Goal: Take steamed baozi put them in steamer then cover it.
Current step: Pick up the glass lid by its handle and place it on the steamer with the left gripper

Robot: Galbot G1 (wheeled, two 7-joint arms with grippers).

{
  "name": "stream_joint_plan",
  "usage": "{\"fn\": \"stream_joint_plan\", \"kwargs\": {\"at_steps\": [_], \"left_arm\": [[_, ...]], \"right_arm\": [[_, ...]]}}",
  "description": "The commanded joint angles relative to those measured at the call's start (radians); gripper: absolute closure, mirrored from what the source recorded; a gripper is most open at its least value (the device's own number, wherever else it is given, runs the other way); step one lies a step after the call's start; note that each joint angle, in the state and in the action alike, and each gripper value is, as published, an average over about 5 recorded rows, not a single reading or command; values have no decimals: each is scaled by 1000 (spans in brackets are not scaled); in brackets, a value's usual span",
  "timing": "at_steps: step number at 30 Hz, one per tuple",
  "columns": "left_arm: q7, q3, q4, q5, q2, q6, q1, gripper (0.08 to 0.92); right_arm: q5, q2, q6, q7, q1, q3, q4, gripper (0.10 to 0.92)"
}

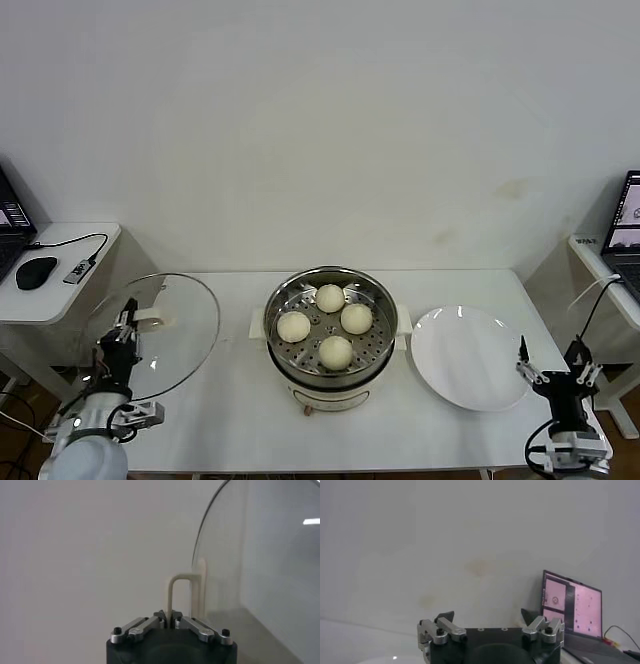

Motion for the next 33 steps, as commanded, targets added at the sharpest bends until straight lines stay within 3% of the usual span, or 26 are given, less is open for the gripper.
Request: {"fn": "stream_joint_plan", "kwargs": {"at_steps": [1, 6, 11, 26, 33], "left_arm": [[48, 303, -125, -81, 89, 153, -115, 852], [114, 476, -105, -14, 69, 232, -278, 852], [185, 568, -78, 95, -7, 301, -376, 852], [349, 700, 35, 413, -277, 329, -495, 852], [388, 726, 75, 431, -326, 342, -520, 852]], "right_arm": [[-51, 11, 18, 1, 9, -17, -17, 203], [-80, 29, 18, 7, 30, -29, -31, 203], [-145, 46, 24, 24, 51, -38, -50, 203], [-210, 63, 20, 38, 71, -67, -87, 203], [-221, 67, 21, 39, 69, -67, -91, 203]]}}
